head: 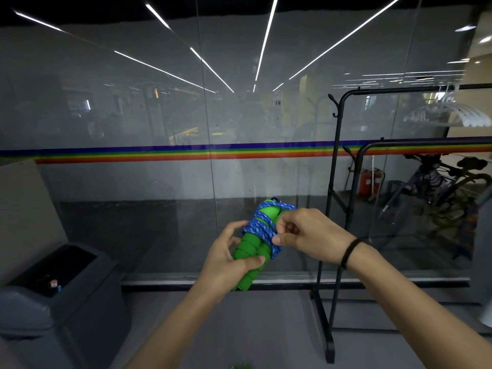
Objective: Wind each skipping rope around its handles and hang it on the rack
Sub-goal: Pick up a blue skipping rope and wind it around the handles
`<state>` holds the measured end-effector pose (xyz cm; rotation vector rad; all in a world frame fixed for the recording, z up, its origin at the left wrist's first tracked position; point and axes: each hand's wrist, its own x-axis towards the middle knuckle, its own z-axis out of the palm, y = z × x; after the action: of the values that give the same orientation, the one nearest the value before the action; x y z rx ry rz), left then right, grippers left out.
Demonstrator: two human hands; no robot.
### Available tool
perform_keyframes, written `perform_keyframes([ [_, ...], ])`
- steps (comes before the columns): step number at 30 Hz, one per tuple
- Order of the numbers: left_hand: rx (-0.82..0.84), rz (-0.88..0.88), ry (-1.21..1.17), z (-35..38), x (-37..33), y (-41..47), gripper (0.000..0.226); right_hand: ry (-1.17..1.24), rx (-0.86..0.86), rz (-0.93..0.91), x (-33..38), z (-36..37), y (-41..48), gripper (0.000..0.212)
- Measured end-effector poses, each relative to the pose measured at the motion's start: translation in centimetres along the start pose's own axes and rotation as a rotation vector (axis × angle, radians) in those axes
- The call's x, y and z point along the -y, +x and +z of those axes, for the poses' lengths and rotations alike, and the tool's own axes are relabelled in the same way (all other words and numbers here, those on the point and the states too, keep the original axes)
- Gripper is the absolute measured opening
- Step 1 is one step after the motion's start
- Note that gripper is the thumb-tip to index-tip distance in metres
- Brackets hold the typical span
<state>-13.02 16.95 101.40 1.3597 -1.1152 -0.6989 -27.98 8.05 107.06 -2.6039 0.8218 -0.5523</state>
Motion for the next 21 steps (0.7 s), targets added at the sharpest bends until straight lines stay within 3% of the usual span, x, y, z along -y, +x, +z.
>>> perform_keyframes([
  [5, 0.021, -0.091, -0.262, -0.5, -0.2, -0.3, 0.060, 0.186, -0.076, -0.040, -0.4, 0.0, -0.3, 0.022],
  [11, 0.141, -0.167, -0.441, -0.4, -1.2, -0.5, 0.042, 0.139, -0.530, -0.154, 0.4, 1.1, -0.6, 0.012],
  [16, 0.153, -0.384, -0.797, -0.3, -0.9, -0.7, 0.038, 0.185, -0.638, -0.133, 0.1, 1.0, -0.5, 0.018],
  [21, 0.122, -0.452, -1.036, -1.1, -0.8, -0.4, 0.035, 0.184, -0.711, -0.092, -0.5, 0.5, -0.8, 0.013],
])
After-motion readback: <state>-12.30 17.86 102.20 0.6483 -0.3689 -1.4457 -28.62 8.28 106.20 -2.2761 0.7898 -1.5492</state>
